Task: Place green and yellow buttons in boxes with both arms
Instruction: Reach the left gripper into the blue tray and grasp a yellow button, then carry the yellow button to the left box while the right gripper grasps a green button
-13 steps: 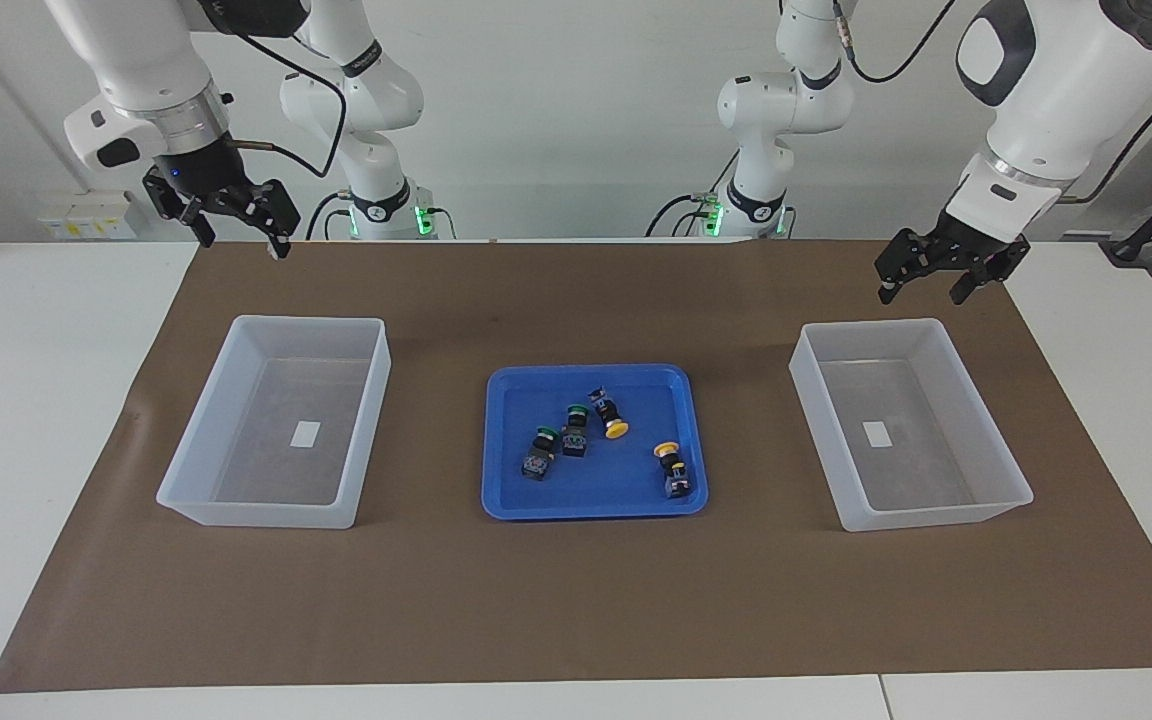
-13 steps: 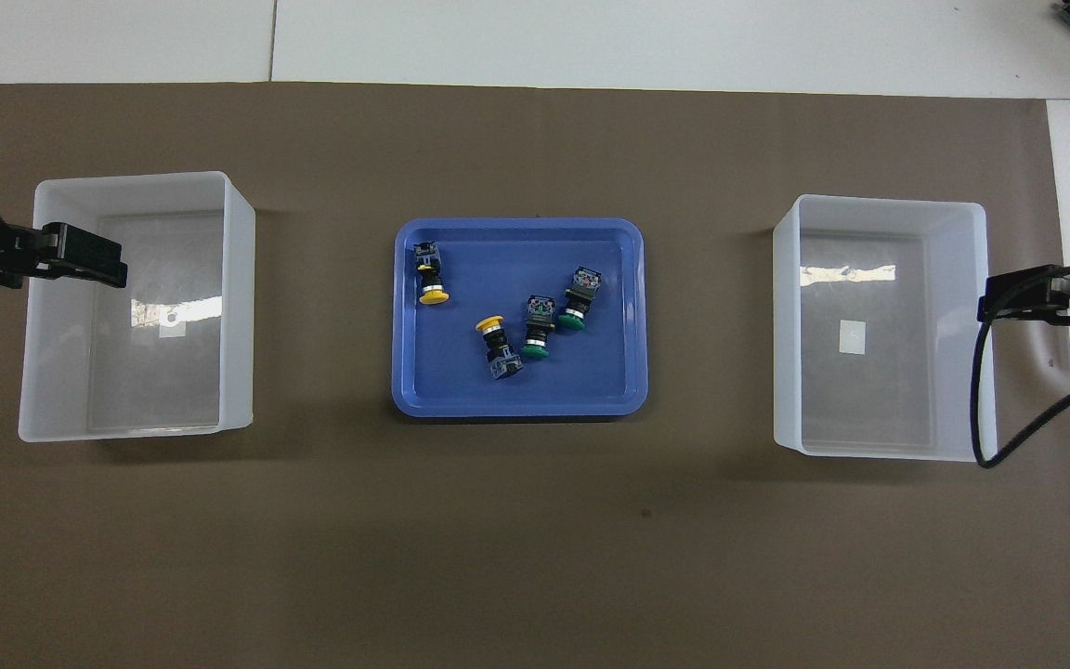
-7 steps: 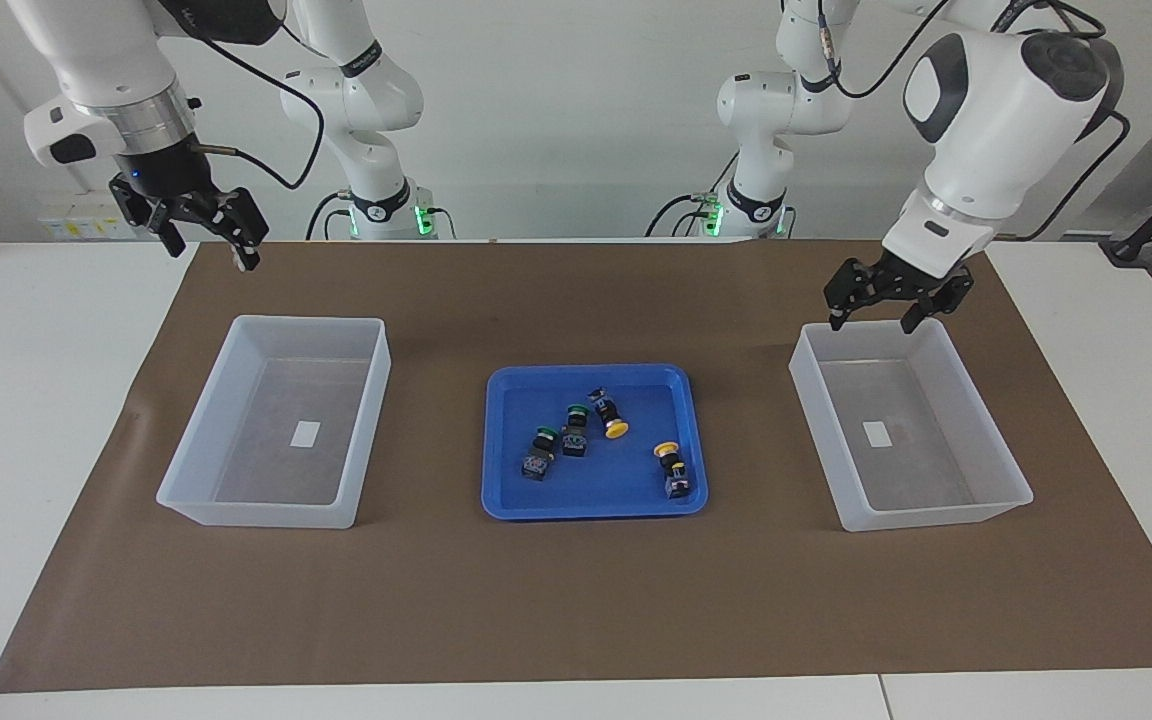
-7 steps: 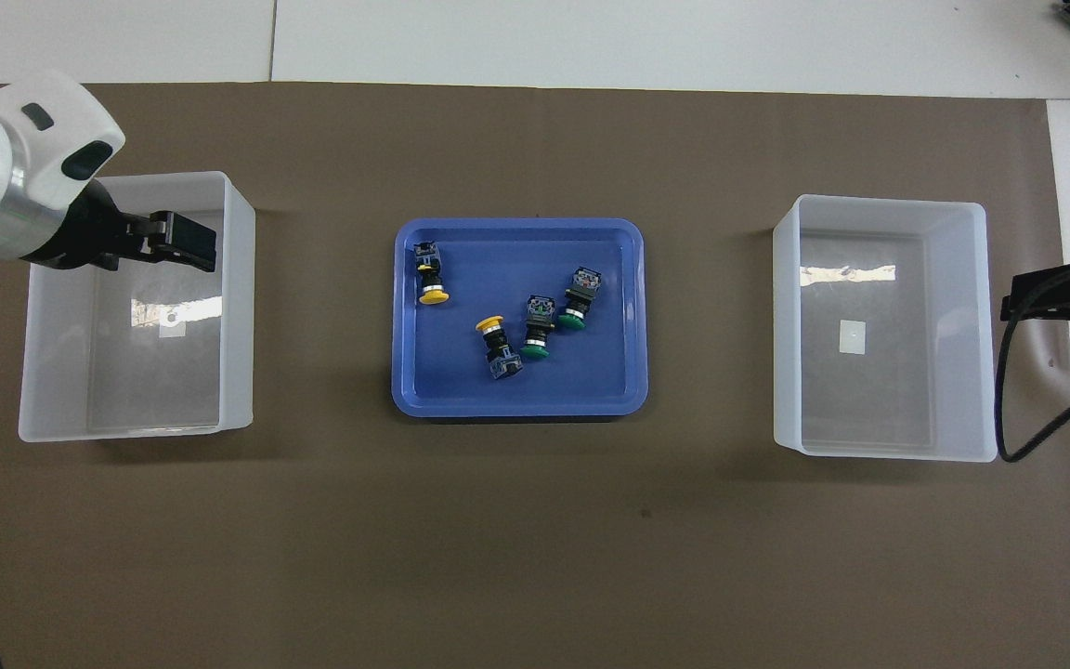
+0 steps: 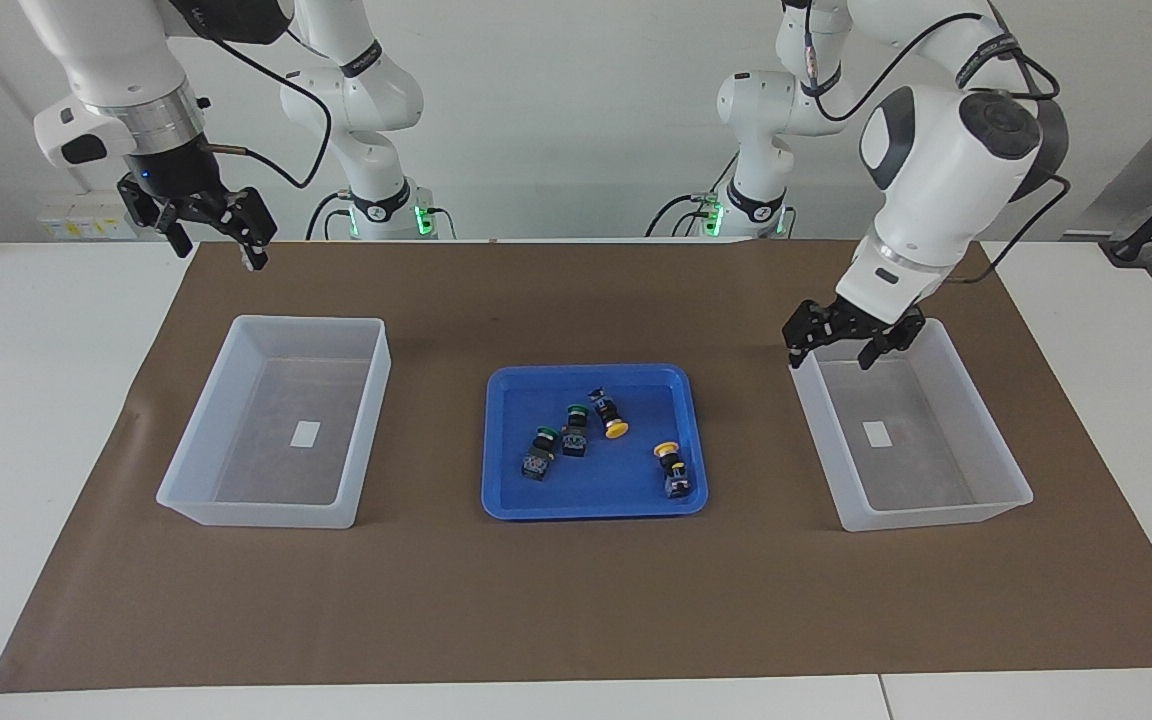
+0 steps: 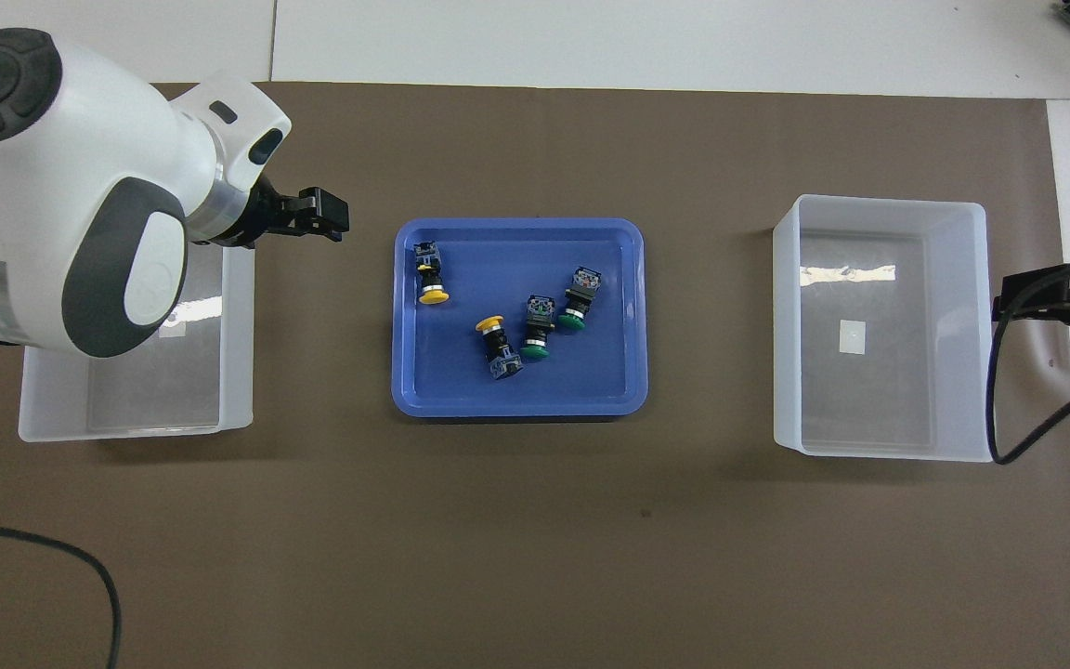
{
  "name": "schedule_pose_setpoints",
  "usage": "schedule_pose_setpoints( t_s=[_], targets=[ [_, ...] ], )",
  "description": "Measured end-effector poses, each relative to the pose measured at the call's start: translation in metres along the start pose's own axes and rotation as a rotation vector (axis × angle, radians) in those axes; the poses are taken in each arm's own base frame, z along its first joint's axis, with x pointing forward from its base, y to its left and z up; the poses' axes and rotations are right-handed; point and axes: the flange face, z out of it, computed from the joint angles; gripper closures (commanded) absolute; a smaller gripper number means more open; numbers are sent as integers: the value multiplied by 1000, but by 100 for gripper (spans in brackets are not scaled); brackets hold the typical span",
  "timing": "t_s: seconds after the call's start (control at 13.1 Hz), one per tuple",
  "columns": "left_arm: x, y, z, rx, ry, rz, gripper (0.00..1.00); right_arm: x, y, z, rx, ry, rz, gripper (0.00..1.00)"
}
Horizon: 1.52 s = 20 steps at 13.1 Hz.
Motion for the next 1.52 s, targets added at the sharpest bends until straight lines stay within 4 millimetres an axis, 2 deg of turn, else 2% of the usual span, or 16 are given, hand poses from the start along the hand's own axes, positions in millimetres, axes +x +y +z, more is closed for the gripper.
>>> schedule_pose_setpoints(
  t_s=[0.23, 0.3, 0.46, 0.84, 1.22, 1.37, 1.52],
  targets=[
    [-2, 43, 59, -7, 1, -25, 0, 0, 0, 0, 0, 0, 0, 0],
    [-4, 53, 78, -6, -6, -29, 0, 0, 0, 0, 0, 0, 0, 0],
    [-5, 65, 104, -9, -1, -39, 0, 0, 0, 0, 0, 0, 0, 0],
    [-1, 63, 131, -11, 14, -48, 9, 0, 0, 0, 0, 0, 0, 0],
    [-15, 66, 161, -11, 15, -67, 17, -1, 5, 3, -4, -19, 9, 0],
    [-22, 70, 169, -15, 22, -70, 20, -3, -3, 5, -3, -20, -8, 0],
    [-25, 73, 172, -18, 28, -69, 23, -4, -24, 10, 3, -10, -48, 0]
  ],
)
